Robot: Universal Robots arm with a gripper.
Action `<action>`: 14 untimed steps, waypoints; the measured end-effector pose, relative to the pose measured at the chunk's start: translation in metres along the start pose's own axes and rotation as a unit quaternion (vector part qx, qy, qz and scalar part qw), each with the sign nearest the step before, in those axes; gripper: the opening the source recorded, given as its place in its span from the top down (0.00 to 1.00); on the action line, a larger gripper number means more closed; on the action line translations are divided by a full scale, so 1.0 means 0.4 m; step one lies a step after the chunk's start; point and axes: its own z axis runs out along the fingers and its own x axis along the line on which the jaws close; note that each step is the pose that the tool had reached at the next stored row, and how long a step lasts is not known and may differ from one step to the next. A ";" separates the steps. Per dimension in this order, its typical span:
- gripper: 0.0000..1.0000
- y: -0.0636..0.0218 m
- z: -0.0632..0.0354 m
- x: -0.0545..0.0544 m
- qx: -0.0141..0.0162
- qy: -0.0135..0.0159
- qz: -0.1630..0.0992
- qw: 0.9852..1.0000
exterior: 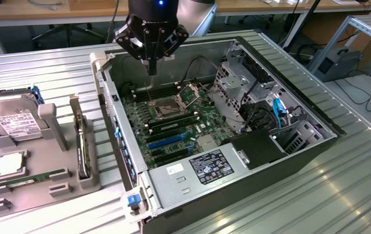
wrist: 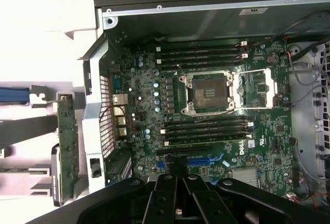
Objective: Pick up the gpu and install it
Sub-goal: 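Reach for the gpu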
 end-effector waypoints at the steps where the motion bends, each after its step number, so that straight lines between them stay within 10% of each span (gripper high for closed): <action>1: 0.89 0.000 0.000 0.002 0.000 0.000 0.000 1.000; 14: 0.89 -0.002 0.000 0.027 0.000 0.000 0.000 1.000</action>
